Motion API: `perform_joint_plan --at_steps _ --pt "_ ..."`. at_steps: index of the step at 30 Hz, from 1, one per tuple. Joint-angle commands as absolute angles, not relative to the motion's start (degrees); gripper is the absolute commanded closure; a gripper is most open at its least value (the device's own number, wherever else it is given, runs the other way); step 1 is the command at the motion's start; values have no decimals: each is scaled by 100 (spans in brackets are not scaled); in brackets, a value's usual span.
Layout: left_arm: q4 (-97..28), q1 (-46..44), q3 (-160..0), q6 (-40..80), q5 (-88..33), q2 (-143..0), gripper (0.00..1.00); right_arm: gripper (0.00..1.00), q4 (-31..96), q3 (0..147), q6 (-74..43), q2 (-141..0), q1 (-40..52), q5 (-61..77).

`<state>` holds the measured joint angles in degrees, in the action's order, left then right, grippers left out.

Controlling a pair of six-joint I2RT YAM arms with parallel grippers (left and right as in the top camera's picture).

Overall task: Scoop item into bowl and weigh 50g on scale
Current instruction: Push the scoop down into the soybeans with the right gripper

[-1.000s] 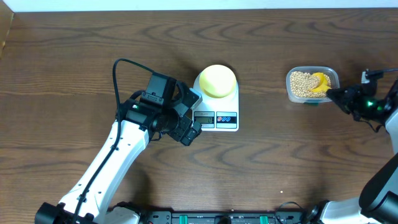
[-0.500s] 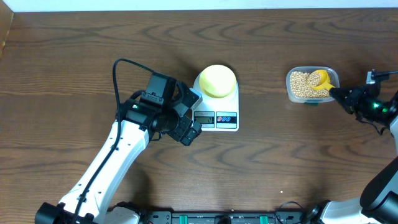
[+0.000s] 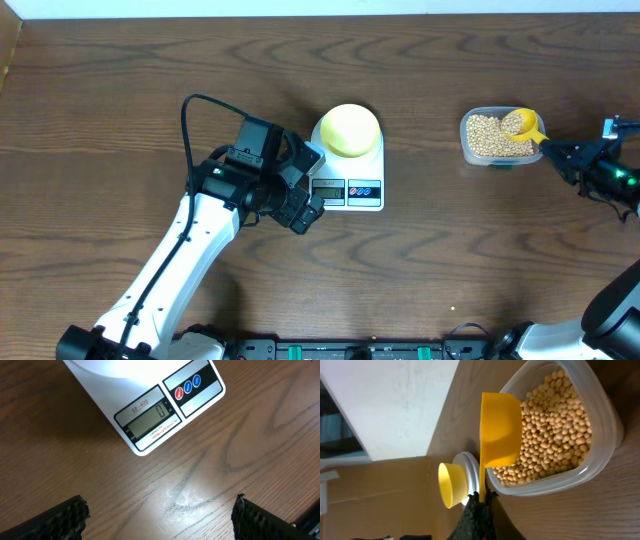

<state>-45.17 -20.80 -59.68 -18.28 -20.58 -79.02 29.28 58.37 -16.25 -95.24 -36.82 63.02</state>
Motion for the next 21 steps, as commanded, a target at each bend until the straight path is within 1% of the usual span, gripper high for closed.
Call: perform_joint_plan --at_steps 1,15,21 --pt "-4541 -2093 -5957 -1927 -1984 -7887 6 99 2912 5793 -1822 -9592 -3719 6908" --pt "-4541 -2093 -5957 -1927 -1984 -7887 6 99 2915 5795 -2349 -9592 -3697 7404" --pt "-4541 -2093 -5957 -1927 -1984 -7887 6 99 2908 5795 -2727 -9592 -3487 7411"
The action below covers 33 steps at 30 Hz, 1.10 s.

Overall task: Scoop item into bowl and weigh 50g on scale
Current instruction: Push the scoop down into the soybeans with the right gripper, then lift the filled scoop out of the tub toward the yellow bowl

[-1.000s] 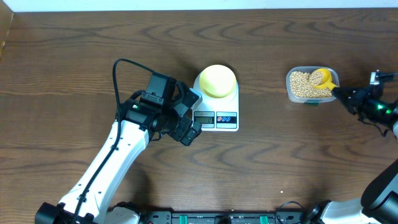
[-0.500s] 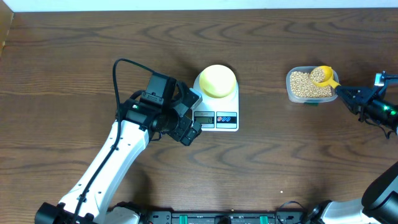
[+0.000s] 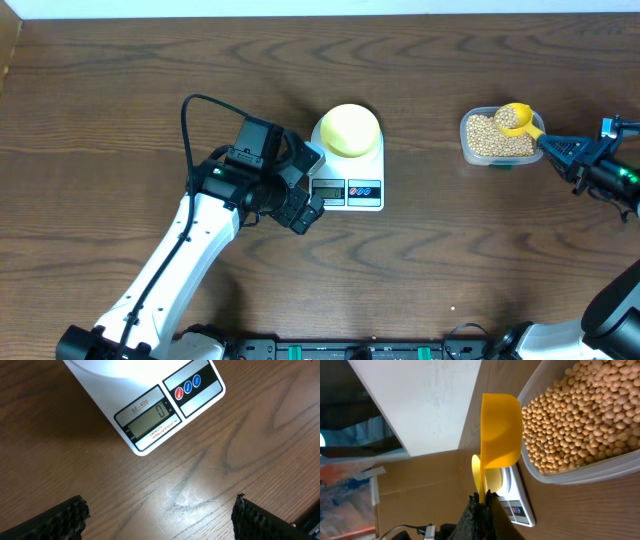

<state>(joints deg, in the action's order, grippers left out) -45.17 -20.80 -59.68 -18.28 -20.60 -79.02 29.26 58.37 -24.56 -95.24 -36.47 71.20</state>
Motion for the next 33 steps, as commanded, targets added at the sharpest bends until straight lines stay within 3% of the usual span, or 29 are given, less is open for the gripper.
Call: perform_joint_plan --at_steps 1,9,20,33 --pt "-4541 -2093 -5957 -1927 -1981 -7887 6 99 2908 5795 -2762 -9592 -3420 7411" --pt "-4541 -2093 -5957 -1927 -1984 -7887 6 99 2220 5795 -3566 -9592 -2578 7411" --pt "-4541 -2093 -5957 -1927 -1984 -7887 6 99 115 5795 -5391 -9592 -1404 7218" --pt "-4541 -2093 -5957 -1927 -1984 -7887 6 99 -740 5795 -5789 -9592 -244 6506"
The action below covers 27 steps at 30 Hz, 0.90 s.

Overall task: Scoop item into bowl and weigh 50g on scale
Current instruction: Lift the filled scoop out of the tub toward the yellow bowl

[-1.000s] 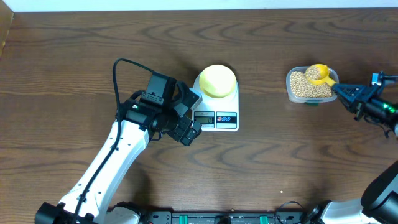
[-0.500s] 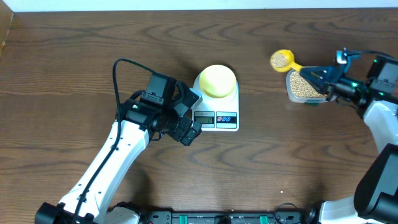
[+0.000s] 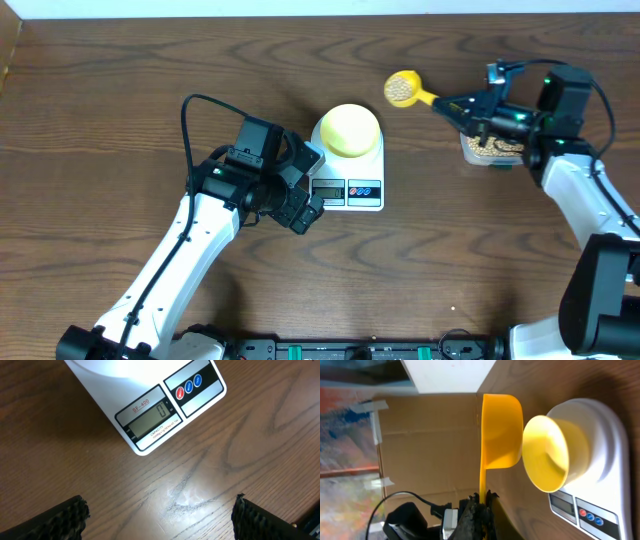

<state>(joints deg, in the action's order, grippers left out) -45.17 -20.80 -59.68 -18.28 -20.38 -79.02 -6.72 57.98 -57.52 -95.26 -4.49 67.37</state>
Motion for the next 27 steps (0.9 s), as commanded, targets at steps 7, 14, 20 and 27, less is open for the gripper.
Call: perform_joint_plan --at_steps 7,14,20,27 --pt "-4541 -2093 -5957 -1927 -1984 -7887 6 98 -755 5795 -4779 -9592 187 6047" --pt "-4541 -2093 -5957 -1927 -1984 -7887 6 98 -751 5795 -3811 -9592 467 5717" --pt "-4541 -2093 -5957 -1927 -1984 -7887 6 98 -722 5798 -3306 -9592 642 5496" --pt "-4541 -2093 -5957 -1927 -1984 -7887 6 99 -563 5798 -2746 -9592 683 5435"
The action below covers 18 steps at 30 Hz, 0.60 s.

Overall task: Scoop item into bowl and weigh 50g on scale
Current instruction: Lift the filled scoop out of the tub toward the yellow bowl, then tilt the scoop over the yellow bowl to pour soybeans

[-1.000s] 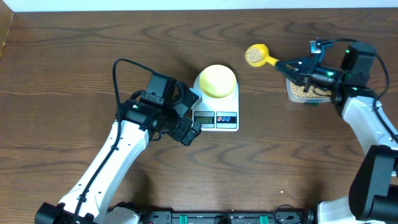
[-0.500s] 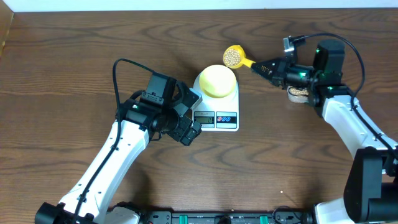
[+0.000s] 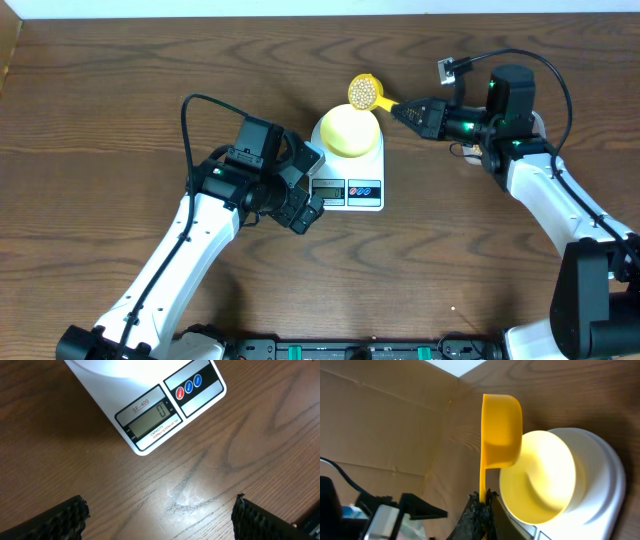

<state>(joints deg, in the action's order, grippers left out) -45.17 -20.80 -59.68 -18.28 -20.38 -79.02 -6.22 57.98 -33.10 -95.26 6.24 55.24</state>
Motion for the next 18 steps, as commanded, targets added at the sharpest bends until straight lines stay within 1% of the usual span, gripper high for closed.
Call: perform_joint_plan --at_steps 1,6,12,18 --pt "-4541 -2093 -5957 -1927 -1984 -7887 6 98 -508 5798 -2633 -9592 692 5413" --pt "-4541 -2093 -5957 -1927 -1984 -7887 6 99 -272 5798 -1914 -9592 819 5413" --pt "-4541 -2093 -5957 -1927 -1984 -7887 6 99 -274 5798 -1667 -9592 1011 5072" --pt "-4541 -2093 -5957 -1927 -1984 -7887 6 99 -266 5798 -1540 -9592 1017 4960"
